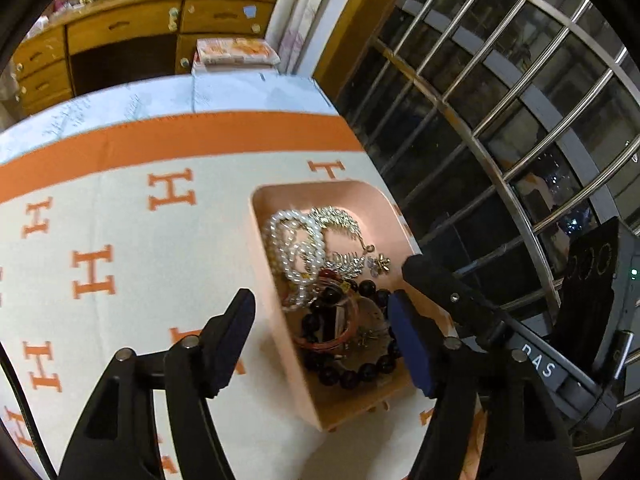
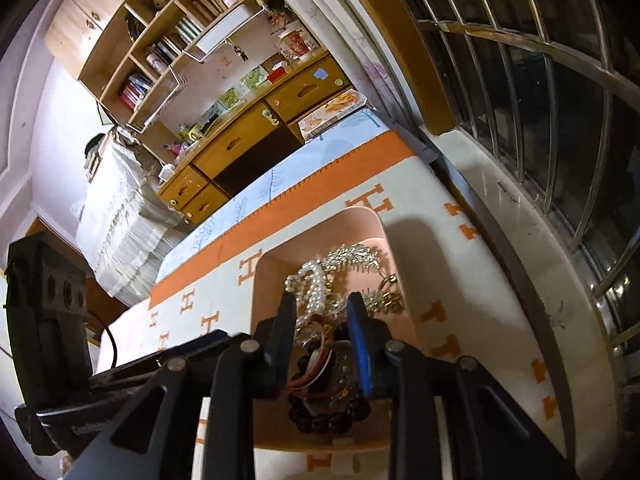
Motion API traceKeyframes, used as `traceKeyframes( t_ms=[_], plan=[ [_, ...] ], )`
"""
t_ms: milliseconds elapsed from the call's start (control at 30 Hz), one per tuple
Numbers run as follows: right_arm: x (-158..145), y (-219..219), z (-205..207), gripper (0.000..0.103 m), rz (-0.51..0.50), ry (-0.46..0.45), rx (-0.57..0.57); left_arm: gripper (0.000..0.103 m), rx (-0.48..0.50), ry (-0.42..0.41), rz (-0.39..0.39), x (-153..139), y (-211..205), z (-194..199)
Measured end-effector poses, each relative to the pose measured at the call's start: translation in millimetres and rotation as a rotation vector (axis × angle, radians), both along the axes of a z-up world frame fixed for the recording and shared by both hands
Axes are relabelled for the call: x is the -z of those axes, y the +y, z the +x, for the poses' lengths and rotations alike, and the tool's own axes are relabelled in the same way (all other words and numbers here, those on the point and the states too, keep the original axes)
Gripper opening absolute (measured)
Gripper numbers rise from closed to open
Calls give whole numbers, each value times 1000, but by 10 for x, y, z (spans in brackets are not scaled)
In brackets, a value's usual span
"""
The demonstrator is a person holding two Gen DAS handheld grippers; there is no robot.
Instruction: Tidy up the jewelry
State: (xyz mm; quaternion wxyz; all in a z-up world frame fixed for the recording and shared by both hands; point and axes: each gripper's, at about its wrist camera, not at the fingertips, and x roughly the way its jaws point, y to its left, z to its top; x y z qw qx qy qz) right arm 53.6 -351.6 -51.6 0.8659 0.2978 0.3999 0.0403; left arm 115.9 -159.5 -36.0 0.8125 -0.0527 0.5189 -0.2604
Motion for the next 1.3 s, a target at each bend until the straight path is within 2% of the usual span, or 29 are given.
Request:
traceKeyframes(
  t_ms=[167, 333, 433, 600, 667, 733, 833, 967, 1067, 1300],
  plan=[
    [-90, 115, -114, 26, -29, -10, -8, 76, -34, -79, 44, -186, 224, -193],
    [-186, 347, -255, 26, -90, -17, -45, 89, -59, -137, 88, -310, 473, -418],
    [-247, 536, -360, 26, -130, -16, -88, 96, -115, -170, 133, -386, 713, -606],
    [-380, 857, -556, 27, -161, -17, -169, 97, -207, -178, 194, -437, 1084, -876],
    [-451, 1001, -660, 39, -173, -25, -194, 97, -264, -175, 233, -457, 1253, -988],
    [-527, 1125, -745, 48, -192, -34, -206, 97, -303, -175, 237, -476, 1377, -1082],
    [-642, 1315, -863, 50, -222, -53, -235, 102, -363, -191, 241, -532, 1564, -1240],
    [-764, 1523, -989, 53, -243, -69, -258, 102, -434, -231, 250, -622, 1748, -1450],
    [-811, 1644, -1059, 59, -298, -86, -241, 102, -452, -266, 262, -679, 1785, -1573],
    [-794, 1809, -1160, 59, -359, -93, -224, 102, -475, -324, 296, -749, 1831, -1748]
  ],
)
